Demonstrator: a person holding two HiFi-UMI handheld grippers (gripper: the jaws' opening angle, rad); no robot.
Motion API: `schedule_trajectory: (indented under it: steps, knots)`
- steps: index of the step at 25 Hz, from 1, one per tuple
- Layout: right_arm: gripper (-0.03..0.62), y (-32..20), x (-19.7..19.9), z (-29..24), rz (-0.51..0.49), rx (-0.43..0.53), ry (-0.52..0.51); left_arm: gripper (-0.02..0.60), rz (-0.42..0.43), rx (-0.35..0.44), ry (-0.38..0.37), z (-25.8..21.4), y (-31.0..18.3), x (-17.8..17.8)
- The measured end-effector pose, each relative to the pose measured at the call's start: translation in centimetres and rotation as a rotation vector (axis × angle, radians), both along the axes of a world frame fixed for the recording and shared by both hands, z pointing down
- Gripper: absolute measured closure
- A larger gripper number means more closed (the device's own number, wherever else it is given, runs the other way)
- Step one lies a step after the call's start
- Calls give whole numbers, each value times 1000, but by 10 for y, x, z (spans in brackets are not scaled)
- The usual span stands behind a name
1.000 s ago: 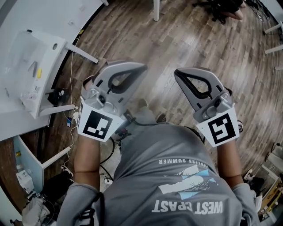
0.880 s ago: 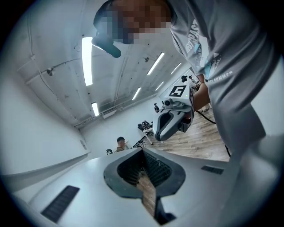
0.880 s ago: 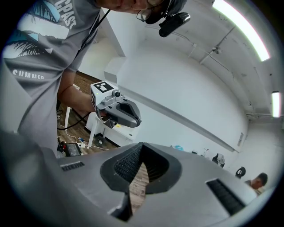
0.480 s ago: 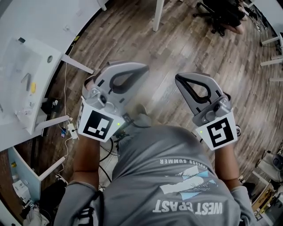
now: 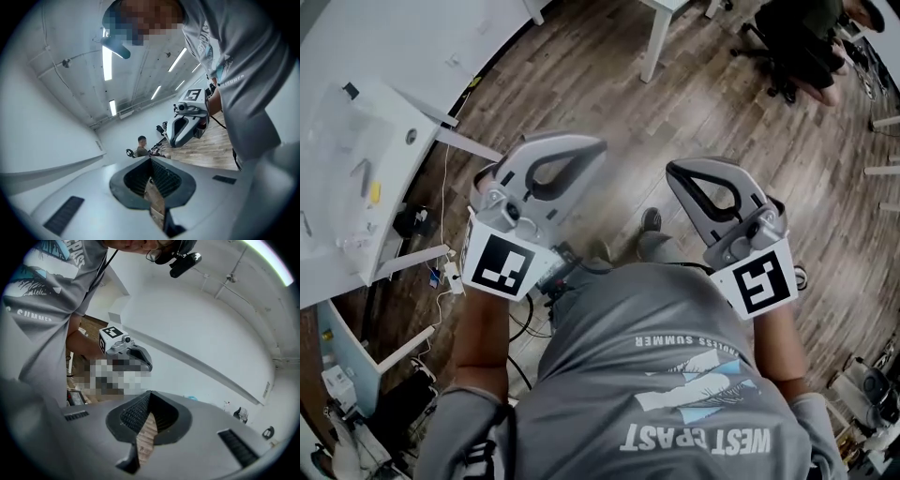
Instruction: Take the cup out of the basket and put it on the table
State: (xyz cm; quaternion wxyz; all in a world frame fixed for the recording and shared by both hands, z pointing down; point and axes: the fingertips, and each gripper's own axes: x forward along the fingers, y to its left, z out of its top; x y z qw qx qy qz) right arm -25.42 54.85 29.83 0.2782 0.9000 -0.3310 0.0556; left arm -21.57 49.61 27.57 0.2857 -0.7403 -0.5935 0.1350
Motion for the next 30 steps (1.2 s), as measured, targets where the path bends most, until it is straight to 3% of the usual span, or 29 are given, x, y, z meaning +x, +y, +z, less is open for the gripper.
schedule_trajectory:
  steps: [5,13,20,30]
  knots:
    - [583,35,45,-3,-144,20,28,574,-123,20,-11,1,35,37]
    - [583,77,113,-16,-285,54,63,574,-280,60,-31,-2,71,87]
    - [583,61,158,-19,-358,81,54,574,-358,82,-44,0,55,126]
    - [583,12,240,-17,-416,0,51,574,-418,9,-19,-5,7,206]
